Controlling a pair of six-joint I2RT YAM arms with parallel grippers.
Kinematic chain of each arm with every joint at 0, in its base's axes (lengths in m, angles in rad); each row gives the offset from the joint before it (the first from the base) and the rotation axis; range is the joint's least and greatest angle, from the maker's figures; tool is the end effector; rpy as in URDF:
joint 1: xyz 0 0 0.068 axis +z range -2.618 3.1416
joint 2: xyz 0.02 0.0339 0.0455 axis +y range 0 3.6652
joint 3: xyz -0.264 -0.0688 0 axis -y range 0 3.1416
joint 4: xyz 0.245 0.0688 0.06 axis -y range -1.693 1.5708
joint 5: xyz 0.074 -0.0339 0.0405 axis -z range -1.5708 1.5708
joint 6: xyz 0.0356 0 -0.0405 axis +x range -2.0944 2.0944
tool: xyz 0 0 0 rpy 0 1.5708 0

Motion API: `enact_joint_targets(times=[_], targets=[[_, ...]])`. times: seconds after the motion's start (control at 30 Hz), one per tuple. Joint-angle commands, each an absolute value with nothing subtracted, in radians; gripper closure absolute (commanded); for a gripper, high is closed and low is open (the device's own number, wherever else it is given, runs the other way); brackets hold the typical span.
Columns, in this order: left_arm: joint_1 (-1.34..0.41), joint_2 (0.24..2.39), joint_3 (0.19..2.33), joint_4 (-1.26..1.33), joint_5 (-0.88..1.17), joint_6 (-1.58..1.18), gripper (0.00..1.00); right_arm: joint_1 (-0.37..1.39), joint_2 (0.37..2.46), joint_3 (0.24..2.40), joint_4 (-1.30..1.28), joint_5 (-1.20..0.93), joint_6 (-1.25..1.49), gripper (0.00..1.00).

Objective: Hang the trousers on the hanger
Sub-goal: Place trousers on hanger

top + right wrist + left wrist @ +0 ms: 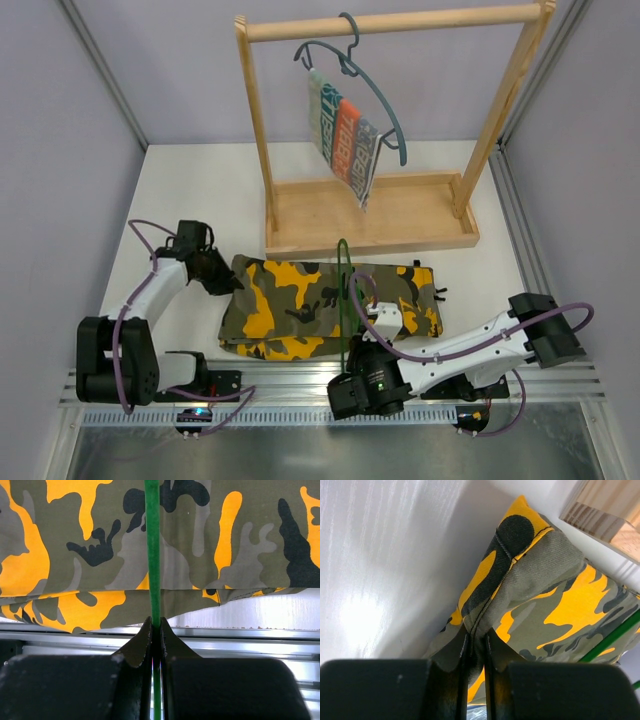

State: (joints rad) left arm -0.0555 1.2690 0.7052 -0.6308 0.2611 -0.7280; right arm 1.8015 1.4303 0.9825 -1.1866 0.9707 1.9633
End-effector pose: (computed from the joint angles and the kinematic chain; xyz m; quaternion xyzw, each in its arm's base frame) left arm 0.2196 -0.0214 0.1845 -0.2984 0.9275 -0.1890 0.1225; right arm -0.0226 0.2247 0.2290 0.0567 0.8824 0.1162 0.4524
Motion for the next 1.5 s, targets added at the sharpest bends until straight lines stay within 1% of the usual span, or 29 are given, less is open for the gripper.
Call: enact_joint_targets(times=[0.0,0.1,0.27,0.5,0.73,1.0,1.07,1.13,1.23,1.33,1.37,1.47], targets=[[-0.052,1.224,0.732,-0.637,0.33,-0.719,0.99,1.793,1.411,0.939,-1.134,1.04,2.071,0.96],[-0.052,1.187,0.759,-0.646,0.385,-0.709,1.0,1.792,1.394,0.896,-1.056,1.005,2.04,0.96],[-0.051,1.108,0.791,-0.635,0.48,-0.722,1.0,1.792,1.393,0.897,-1.008,0.977,1.996,0.96],[-0.052,1.04,0.784,-0.687,0.506,-0.729,1.0,1.79,1.408,0.908,-0.962,0.927,1.973,0.96],[-0.052,0.982,0.793,-0.851,0.335,-0.699,1.0,1.799,1.417,0.885,-0.962,0.882,2.005,0.96],[-0.052,1.011,0.825,-0.905,0.293,-0.681,1.0,1.824,1.442,0.949,-1.014,0.894,1.98,0.96],[-0.051,1.025,0.841,-0.931,0.255,-0.666,1.0,1.825,1.437,0.953,-1.017,0.887,1.971,0.96],[-0.052,1.034,0.861,-0.939,0.25,-0.644,1.0,1.824,1.433,0.954,-1.009,0.879,1.924,0.96],[-0.052,1.043,0.865,-0.917,0.3,-0.629,1.0,1.815,1.413,0.934,-0.973,0.862,1.875,0.96],[-0.052,1.035,0.856,-0.856,0.415,-0.621,1.0,1.798,1.378,0.884,-0.893,0.841,1.823,0.96],[-0.052,1.032,0.851,-0.804,0.51,-0.623,1.0,1.795,1.371,0.874,-0.864,0.838,1.815,0.96],[-0.052,1.019,0.83,-0.723,0.642,-0.672,1.0,1.781,1.358,0.851,-0.833,0.836,1.795,0.96]])
